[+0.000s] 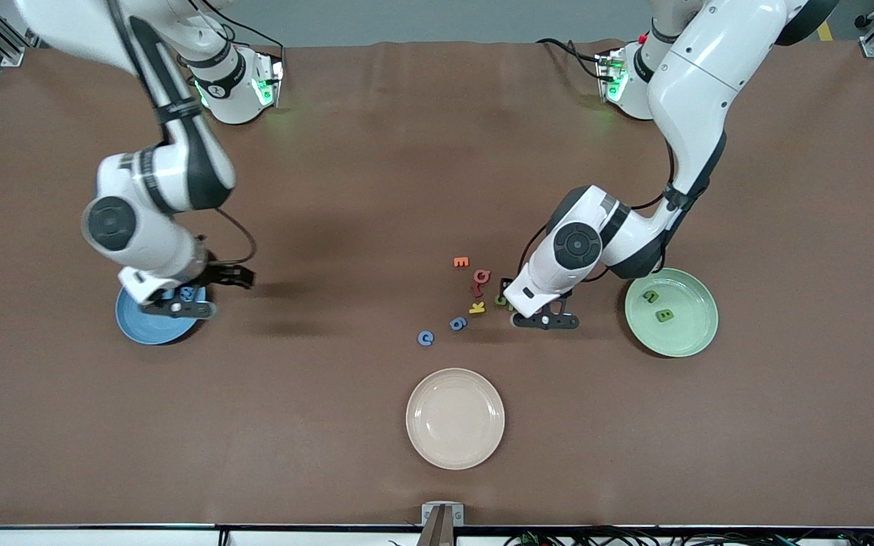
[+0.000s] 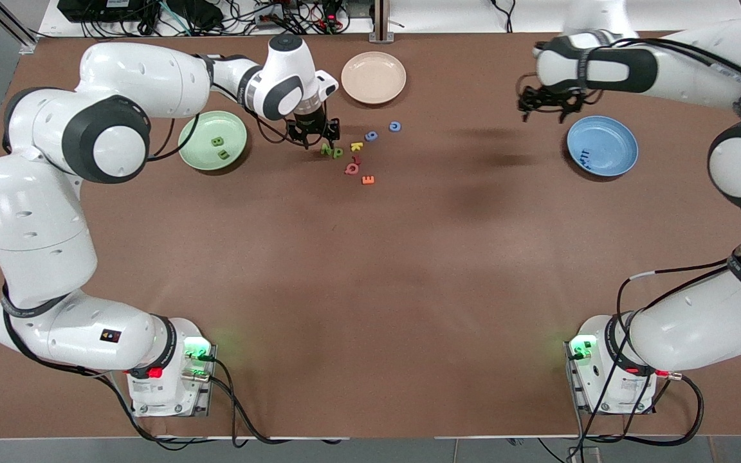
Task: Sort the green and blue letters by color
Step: 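Return the left gripper to the green N while the right gripper returns to letters, then grasp the green N with the left gripper while the right gripper grasps blue e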
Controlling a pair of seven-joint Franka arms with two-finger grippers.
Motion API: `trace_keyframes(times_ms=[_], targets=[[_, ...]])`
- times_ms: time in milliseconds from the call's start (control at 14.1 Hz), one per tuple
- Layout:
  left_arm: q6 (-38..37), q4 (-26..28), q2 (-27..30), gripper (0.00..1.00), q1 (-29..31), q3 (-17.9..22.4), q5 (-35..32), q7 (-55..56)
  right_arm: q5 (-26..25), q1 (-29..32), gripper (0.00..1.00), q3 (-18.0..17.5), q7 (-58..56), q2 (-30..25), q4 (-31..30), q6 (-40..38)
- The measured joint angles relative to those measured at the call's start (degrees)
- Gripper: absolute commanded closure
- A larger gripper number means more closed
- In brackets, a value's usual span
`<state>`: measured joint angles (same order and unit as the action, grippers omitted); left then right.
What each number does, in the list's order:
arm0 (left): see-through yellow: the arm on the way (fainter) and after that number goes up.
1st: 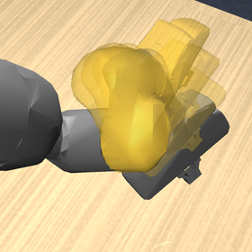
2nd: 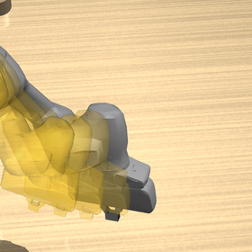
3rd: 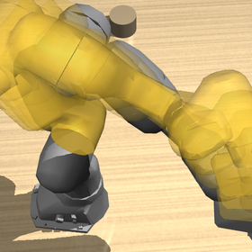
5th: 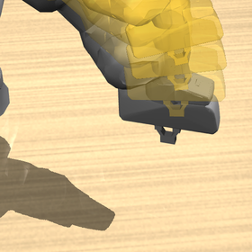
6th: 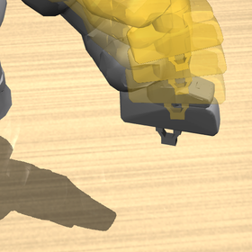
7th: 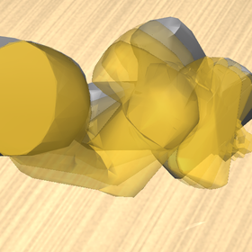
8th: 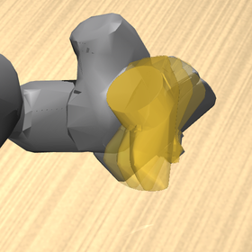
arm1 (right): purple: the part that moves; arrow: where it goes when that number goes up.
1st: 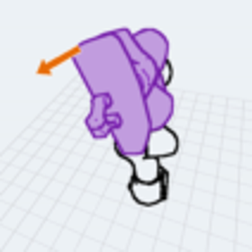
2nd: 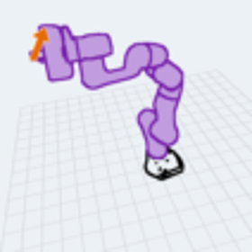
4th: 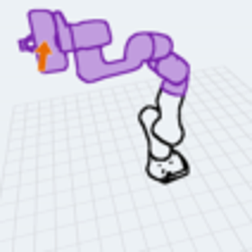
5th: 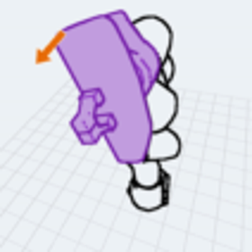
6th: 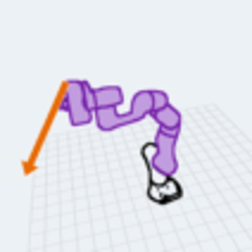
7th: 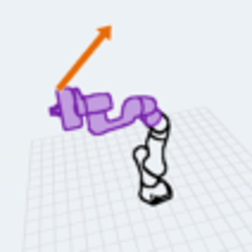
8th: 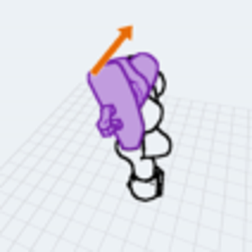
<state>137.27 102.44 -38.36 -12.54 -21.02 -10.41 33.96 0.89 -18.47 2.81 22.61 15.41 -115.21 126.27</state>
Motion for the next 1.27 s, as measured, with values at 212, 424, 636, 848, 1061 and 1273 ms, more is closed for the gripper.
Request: trace_keyframes(times_ms=[212,424,636,848,1061,1273], targets=[[1.2,-0.1,-0.9,0.24,-0.7,0.3,-1.4,0.0,0.1,-8.0,0.0,-0.1,13.9,3.9,7.0,-0.8],[1.3,-0.1,-1.2,0.24,-0.7,0.4,-2.5,0.0,1.1,-12.8,0.0,-0.1,23.6,10.9,14.9,-0.7],[2.1,-0.1,-1.2,0.24,-0.7,0.7,-2.8,0.0,1.4,-16.6,0.0,-0.1,29.1,18.4,23.0,-0.1],[2.6,-0.1,-1.7,0.24,-0.7,1.3,-2.8,0.0,1.4,-18.7,0.0,0.0,29.9,24.7,31.0,0.2],[2.9,-0.2,-2.3,0.25,-0.7,1.4,-2.8,0.0,1.3,-20.0,0.0,0.0,29.8,29.6,34.8,4.3],[2.9,-0.3,-2.3,0.24,-0.8,1.4,-2.8,0.0,1.3,-21.4,0.0,0.1,29.8,33.9,37.0,6.8]])
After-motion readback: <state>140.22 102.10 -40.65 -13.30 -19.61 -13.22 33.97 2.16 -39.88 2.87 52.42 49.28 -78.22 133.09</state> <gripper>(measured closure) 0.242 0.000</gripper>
